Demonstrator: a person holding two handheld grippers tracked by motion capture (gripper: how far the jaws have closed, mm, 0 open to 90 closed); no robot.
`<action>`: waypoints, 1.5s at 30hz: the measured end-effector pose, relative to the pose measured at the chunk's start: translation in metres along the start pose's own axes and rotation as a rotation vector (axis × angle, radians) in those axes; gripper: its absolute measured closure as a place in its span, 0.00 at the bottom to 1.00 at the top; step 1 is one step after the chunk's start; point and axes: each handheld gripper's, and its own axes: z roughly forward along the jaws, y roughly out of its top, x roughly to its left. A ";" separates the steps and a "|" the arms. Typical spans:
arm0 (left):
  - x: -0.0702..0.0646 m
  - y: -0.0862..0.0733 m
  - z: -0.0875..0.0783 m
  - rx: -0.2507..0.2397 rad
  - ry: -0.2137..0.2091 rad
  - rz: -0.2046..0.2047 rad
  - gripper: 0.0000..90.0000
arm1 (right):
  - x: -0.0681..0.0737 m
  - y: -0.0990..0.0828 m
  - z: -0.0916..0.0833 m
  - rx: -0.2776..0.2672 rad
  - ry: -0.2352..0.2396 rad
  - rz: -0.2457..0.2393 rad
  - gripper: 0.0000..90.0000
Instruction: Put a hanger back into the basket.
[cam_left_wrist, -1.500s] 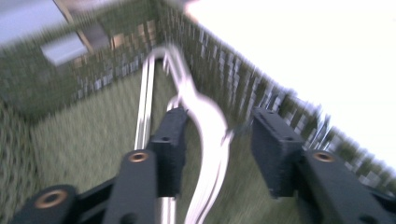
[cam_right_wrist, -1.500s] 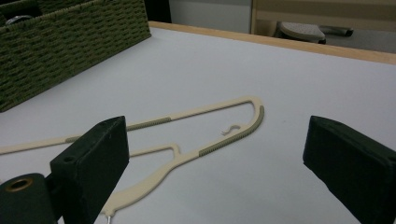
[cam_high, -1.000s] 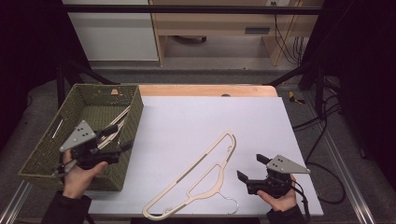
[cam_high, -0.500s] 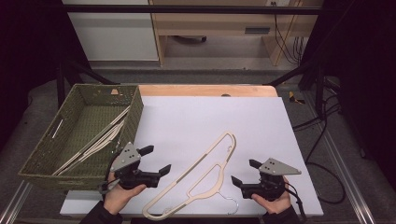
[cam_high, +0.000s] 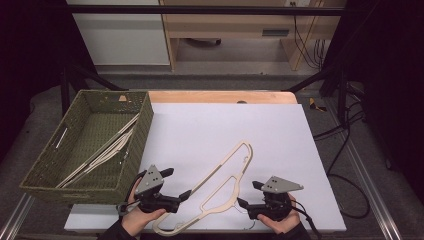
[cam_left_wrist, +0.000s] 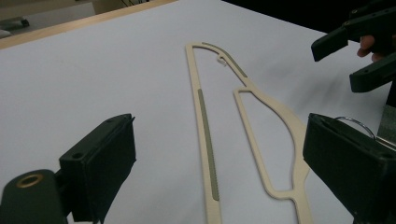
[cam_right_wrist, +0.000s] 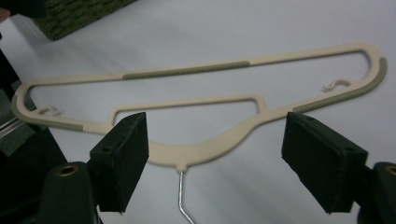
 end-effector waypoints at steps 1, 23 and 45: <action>0.000 -0.001 0.000 0.002 -0.002 -0.003 0.10 | 0.001 -0.001 0.001 0.008 0.003 -0.004 0.30; -0.001 -0.006 0.006 0.030 -0.003 -0.010 0.09 | 0.022 -0.023 0.033 0.196 0.007 -0.070 0.76; -0.032 0.009 0.031 0.083 -0.079 0.070 0.11 | 0.019 -0.019 0.033 0.231 0.008 -0.041 0.99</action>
